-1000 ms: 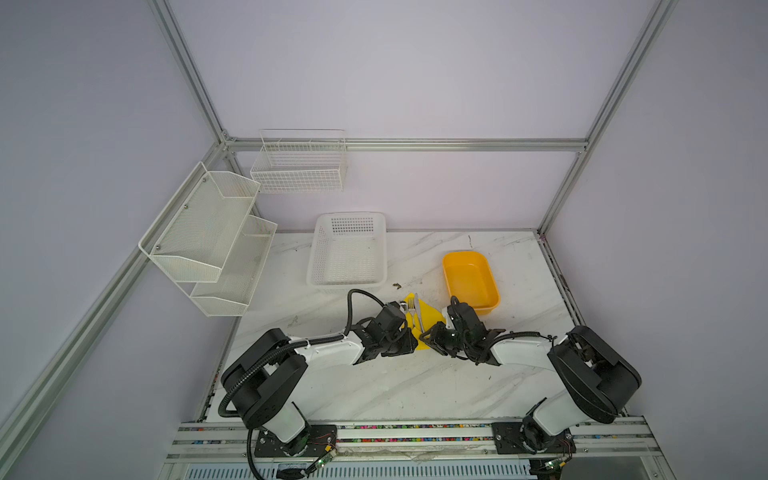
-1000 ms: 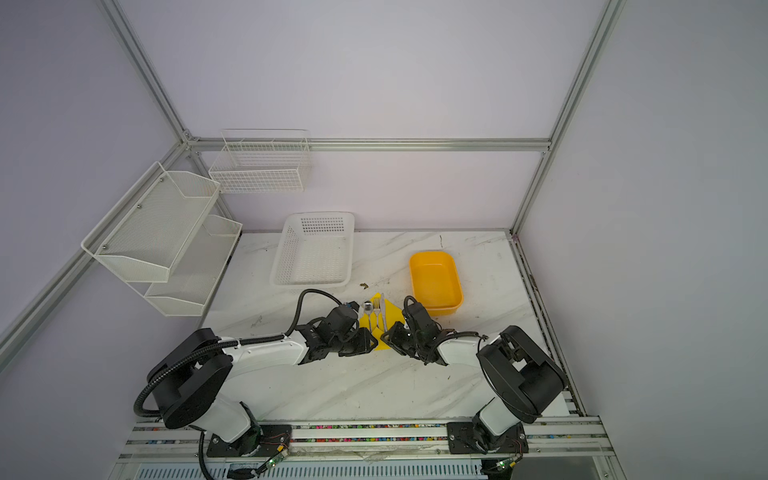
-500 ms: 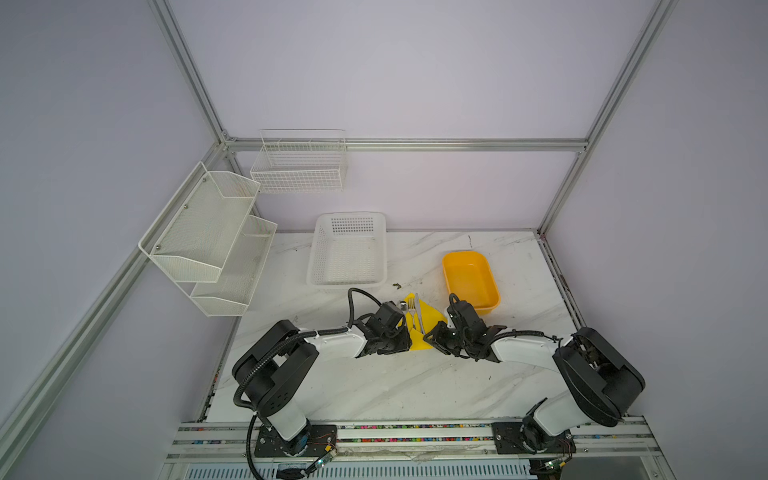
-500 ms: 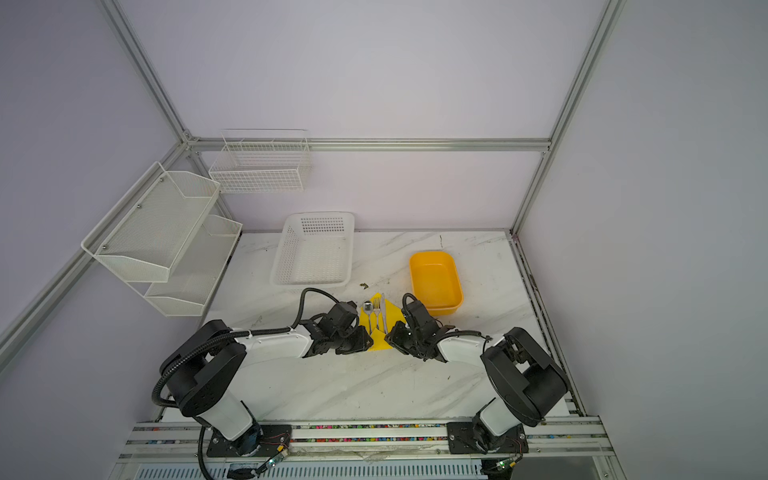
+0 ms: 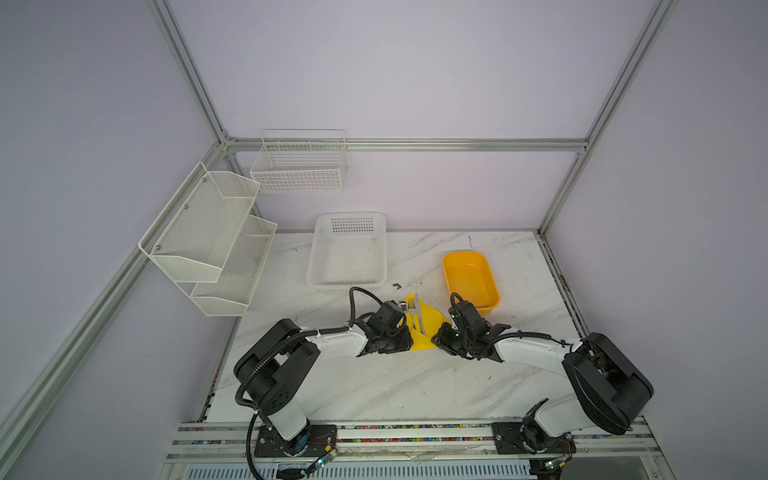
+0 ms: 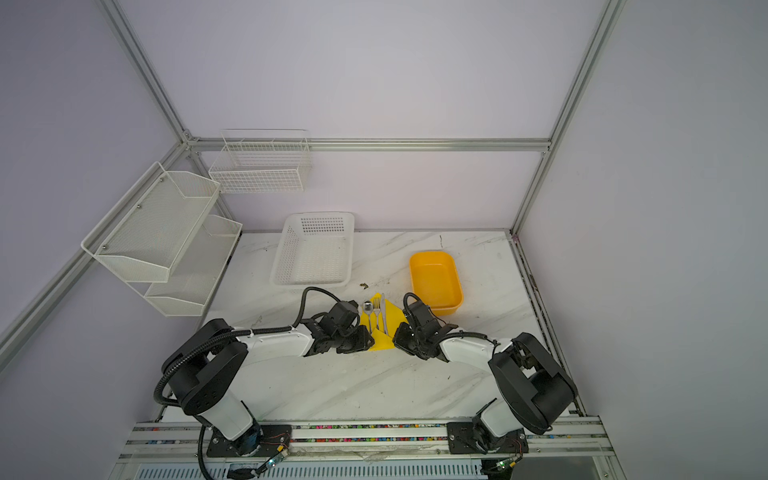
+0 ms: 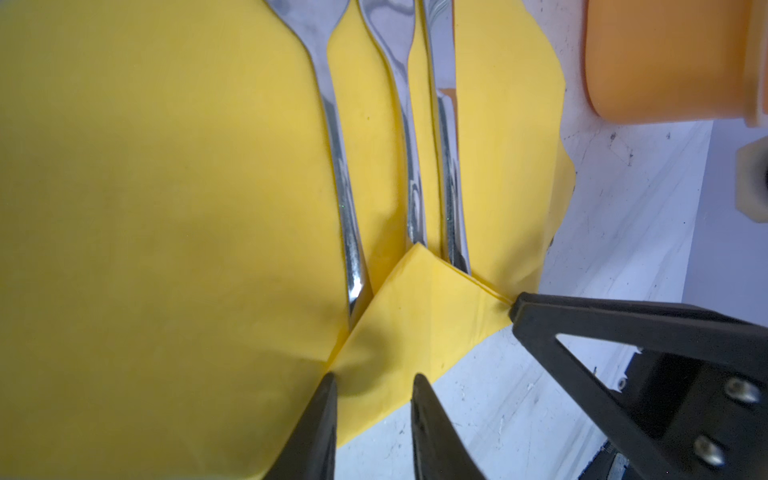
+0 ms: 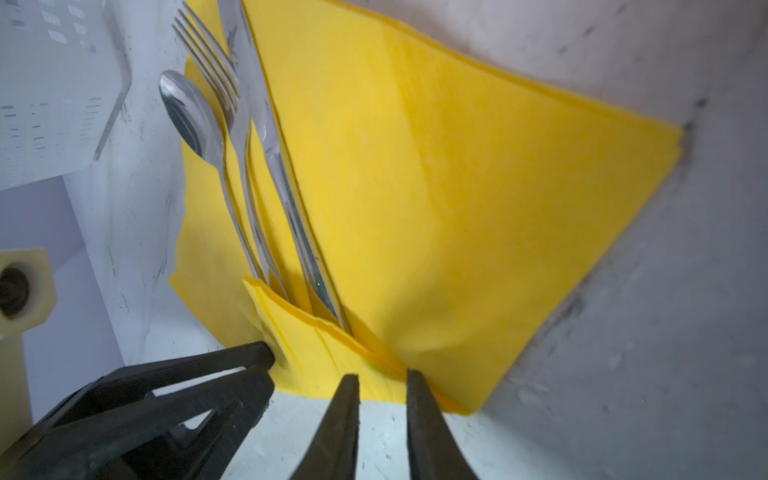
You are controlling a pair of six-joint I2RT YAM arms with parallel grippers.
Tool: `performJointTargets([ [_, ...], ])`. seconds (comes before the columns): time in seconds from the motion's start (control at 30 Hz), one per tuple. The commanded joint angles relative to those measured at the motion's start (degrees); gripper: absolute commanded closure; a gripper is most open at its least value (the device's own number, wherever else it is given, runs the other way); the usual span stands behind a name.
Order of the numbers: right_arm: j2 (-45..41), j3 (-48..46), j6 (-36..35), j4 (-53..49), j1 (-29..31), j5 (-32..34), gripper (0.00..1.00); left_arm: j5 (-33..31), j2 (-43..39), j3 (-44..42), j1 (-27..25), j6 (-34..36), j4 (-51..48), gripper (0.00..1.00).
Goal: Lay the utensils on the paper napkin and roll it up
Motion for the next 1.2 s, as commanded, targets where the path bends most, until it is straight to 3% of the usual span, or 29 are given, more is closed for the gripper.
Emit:
performJointTargets([
  [0.0,0.4,-0.7,-0.5,-2.3,-0.3,1.9,0.77,0.6,0.3,4.3,0.3,1.5,-1.4,0.69],
  [0.6,-4.8,1.6,-1.5,-4.7,-0.3,2.5,0.79,0.4,-0.2,4.0,0.3,1.2,-1.6,0.69],
  [0.67,-5.6,1.9,-2.8,-3.1,-0.3,0.4,0.79,0.2,-0.4,3.9,0.3,1.2,-1.6,0.69],
  [0.77,-4.2,0.2,-4.2,5.6,-0.3,-9.5,0.78,0.2,-0.5,3.9,0.3,0.5,-1.4,0.69],
  [1.17,1.7,-0.6,-4.1,0.5,-0.5,-2.9,0.78,0.7,-1.6,3.9,0.3,-0.3,-1.4,0.68],
])
